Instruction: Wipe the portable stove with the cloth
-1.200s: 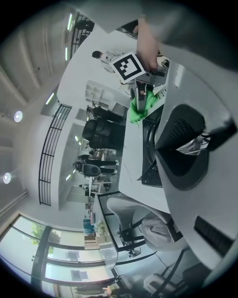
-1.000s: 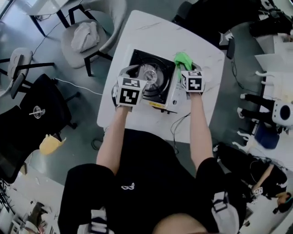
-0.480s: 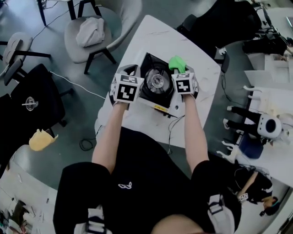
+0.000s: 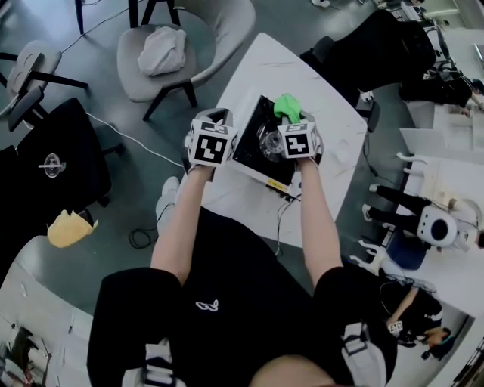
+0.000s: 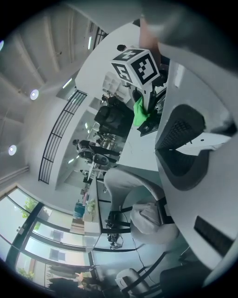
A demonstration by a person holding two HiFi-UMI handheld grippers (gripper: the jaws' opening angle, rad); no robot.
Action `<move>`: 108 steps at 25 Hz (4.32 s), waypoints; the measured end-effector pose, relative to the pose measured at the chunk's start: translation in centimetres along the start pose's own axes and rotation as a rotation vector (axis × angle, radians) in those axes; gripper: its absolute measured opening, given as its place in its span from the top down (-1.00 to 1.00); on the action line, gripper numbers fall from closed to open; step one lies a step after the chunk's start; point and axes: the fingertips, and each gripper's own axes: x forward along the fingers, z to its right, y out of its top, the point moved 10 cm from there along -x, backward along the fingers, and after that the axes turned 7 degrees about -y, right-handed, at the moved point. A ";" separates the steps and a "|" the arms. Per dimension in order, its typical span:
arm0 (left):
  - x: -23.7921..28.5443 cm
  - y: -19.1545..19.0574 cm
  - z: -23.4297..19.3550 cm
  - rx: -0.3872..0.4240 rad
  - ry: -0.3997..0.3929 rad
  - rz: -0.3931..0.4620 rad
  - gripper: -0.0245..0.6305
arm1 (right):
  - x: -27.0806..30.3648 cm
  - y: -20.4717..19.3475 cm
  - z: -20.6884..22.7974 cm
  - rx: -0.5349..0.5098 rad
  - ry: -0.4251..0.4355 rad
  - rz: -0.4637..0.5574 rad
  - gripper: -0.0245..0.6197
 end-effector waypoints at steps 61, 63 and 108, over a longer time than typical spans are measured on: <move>-6.4 -7.1 -2.2 -0.055 -0.096 -0.059 0.93 | -14.1 1.9 -15.3 0.231 0.265 0.206 0.73; -6.9 -7.0 -0.8 -0.041 -0.102 -0.028 0.93 | -15.1 0.1 -14.8 0.343 0.256 0.224 0.73; -26.4 -20.1 25.5 0.461 -0.212 0.248 0.93 | -43.3 -26.7 -17.8 0.811 -0.123 0.621 0.73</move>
